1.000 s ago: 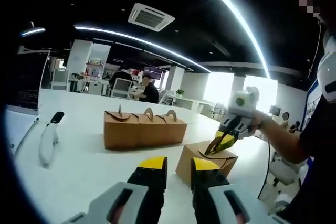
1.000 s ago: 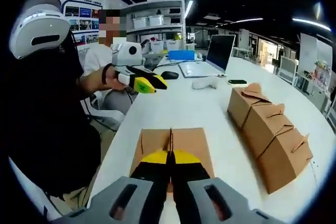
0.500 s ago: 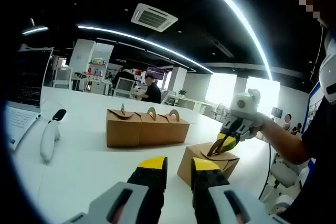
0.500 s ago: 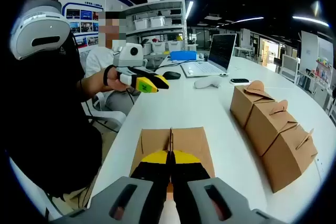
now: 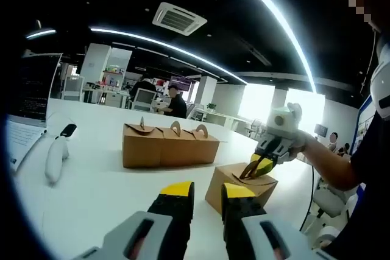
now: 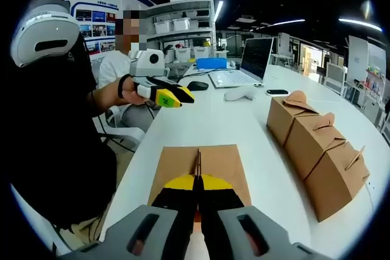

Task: Pick up one paper box from the group, open the paper box, and remove the item inside

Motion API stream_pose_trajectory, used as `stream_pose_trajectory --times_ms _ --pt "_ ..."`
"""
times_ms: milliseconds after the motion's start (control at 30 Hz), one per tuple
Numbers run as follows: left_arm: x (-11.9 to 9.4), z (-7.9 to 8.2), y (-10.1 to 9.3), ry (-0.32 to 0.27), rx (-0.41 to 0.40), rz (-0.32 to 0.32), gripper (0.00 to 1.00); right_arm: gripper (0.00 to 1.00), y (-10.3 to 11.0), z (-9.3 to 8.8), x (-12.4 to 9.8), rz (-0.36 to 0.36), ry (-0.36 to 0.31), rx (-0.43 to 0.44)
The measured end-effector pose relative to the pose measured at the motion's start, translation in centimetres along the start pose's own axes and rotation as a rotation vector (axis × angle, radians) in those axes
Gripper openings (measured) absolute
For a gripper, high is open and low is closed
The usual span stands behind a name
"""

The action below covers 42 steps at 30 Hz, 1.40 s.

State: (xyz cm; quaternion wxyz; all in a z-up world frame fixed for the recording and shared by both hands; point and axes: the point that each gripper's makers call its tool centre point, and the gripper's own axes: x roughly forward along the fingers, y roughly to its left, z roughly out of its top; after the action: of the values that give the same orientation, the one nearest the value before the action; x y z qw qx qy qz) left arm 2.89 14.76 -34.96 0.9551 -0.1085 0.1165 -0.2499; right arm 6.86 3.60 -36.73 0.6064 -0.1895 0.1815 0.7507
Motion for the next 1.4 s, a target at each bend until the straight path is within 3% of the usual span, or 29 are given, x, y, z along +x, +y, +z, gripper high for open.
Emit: stream_pose_trajectory --times_ms 300,467,733,900,1400 --pt "0.2 0.0 -0.3 -0.003 -0.001 -0.007 0.2 0.03 0.0 0.2 -0.1 -0.013 -0.016 -0.011" --pt "0.5 0.1 -0.8 0.006 0.021 -0.017 0.2 0.13 -0.3 0.5 -0.3 -0.04 -0.034 -0.019" --pt "1.3 1.1 -1.6 -0.022 0.032 -0.056 0.2 0.2 -0.1 1.1 -0.9 -0.058 -0.07 -0.013" --pt "1.6 0.7 -1.7 -0.007 0.03 -0.059 0.2 0.26 -0.2 1.4 -1.7 -0.071 -0.103 -0.005" --pt "1.3 -0.1 -1.3 0.001 0.004 -0.038 0.2 0.25 0.1 1.5 -1.8 -0.071 -0.129 0.013"
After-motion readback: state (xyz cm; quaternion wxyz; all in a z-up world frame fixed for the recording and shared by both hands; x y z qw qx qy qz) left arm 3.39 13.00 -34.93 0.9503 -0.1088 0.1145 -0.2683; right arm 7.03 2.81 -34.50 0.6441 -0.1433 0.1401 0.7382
